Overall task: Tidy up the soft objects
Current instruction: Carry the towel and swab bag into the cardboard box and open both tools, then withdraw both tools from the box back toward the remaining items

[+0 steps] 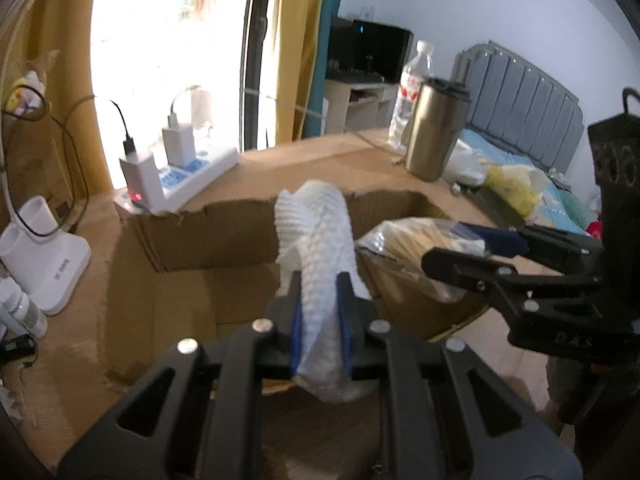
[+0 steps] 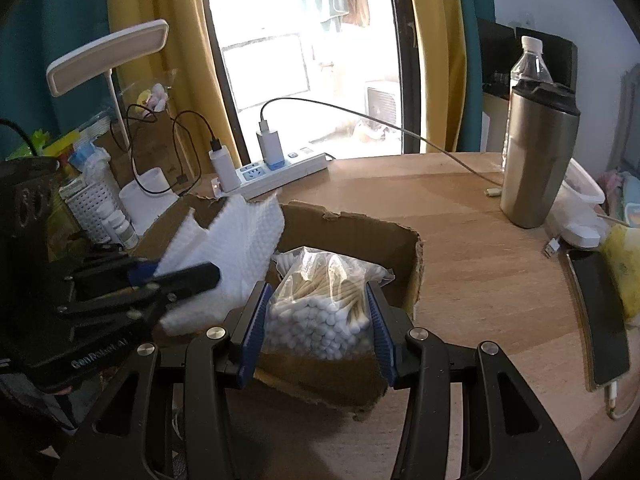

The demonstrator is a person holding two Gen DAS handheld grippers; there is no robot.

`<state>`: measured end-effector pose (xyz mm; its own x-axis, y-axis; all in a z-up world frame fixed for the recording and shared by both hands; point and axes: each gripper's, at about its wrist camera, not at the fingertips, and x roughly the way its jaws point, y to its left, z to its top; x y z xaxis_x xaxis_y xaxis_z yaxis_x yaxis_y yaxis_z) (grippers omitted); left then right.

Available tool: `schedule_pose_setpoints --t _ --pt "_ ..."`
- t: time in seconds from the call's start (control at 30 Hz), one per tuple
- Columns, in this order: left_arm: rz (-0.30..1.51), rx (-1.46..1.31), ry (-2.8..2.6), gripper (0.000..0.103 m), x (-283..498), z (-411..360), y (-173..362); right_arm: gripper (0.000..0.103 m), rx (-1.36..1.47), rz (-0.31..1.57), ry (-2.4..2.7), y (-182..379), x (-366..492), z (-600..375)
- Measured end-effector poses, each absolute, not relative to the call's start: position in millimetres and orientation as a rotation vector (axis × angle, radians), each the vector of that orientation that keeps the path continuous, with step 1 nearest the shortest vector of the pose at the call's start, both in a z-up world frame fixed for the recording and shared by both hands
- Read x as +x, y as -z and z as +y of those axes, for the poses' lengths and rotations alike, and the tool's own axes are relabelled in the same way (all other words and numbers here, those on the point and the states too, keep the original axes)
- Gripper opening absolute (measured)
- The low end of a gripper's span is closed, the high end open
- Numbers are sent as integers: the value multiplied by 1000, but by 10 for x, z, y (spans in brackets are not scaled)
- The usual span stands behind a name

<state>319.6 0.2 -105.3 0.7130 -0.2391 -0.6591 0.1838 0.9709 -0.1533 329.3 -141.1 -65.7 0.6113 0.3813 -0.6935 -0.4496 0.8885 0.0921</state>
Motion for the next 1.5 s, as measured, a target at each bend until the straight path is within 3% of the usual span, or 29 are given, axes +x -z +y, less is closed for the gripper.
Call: schedule_pose_setpoints --t 0.37,0.77,0.8,0.9,0.93,1.5 --pt "850 -82 302 17 3238 -214 1207 50 -109 821 -448 799 3382 -1489" --pt "826 -77 265 27 3068 -148 1049 54 -115 802 -471 652 3160 -1443" --pt "823 -76 266 30 3044 -151 1036 54 -116 799 -469 640 3150 -1424" --pt "806 -75 267 53 2974 -158 980 54 -118 788 -463 591 3077 -1435" --pt "792 -81 262 54 2936 -139 946 54 -119 784 -457 571 3055 -1446" --pt "703 -94 223 55 2486 29 680 55 -125 726 -433 332 2650 -1496"
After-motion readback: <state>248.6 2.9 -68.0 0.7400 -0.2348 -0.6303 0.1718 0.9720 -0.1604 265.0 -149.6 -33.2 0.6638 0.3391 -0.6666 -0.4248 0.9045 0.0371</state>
